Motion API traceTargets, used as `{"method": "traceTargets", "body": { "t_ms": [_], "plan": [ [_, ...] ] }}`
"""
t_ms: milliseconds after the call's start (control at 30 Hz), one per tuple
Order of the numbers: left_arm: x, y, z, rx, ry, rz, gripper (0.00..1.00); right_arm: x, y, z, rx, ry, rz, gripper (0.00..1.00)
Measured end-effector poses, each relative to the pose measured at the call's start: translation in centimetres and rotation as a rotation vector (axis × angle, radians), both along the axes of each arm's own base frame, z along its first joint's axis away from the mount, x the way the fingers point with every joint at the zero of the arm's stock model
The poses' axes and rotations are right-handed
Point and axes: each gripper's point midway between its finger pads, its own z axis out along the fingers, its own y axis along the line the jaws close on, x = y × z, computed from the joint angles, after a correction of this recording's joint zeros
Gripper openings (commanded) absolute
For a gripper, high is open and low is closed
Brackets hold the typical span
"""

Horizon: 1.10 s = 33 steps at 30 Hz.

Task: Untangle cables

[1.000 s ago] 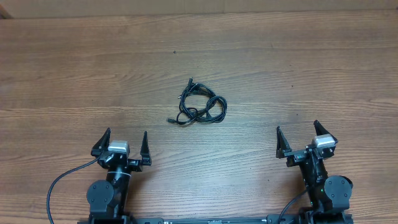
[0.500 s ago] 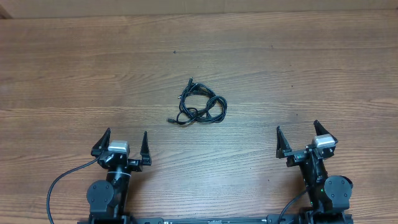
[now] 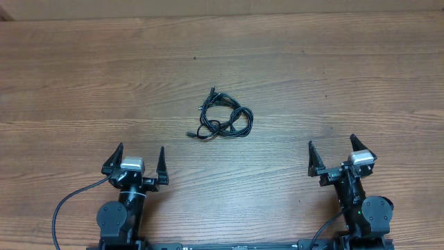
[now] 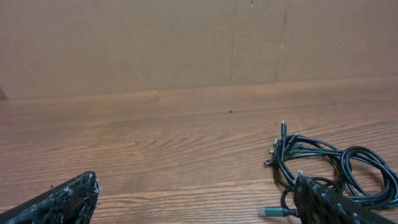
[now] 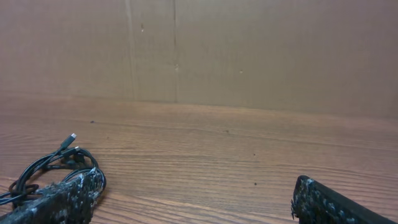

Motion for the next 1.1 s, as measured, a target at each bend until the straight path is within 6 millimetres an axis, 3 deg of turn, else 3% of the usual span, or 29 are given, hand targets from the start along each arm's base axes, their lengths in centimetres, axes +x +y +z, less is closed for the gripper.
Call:
{"method": "traceTargets", "body": {
  "t_ms": [700, 1100],
  "plan": [
    [0.02, -0.01, 0.37, -0.056, -0.01, 0.003, 1.0, 0.0, 0.0, 0.0, -0.001, 0.0, 0.0, 1.0],
    [-0.57, -0.09, -0.28, -0.059, 0.074, 0.001, 1.0, 0.0, 0.0, 0.0, 0.0, 0.0, 0.0, 1.0]
  ]
}}
